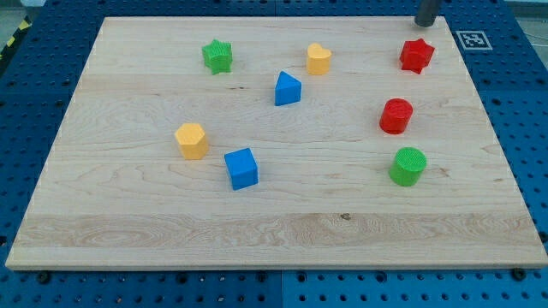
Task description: Move the red star to the top of the red circle
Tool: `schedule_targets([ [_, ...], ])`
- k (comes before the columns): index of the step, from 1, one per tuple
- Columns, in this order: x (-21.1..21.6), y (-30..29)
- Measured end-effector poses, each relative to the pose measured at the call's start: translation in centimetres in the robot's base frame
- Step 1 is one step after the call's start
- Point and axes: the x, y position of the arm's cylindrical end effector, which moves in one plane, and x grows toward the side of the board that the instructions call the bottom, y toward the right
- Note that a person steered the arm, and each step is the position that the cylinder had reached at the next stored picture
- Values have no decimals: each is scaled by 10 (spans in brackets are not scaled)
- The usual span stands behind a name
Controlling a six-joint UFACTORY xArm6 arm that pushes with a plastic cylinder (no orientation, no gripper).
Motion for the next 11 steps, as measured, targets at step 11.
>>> schedule_targets([
  [11, 102, -44],
])
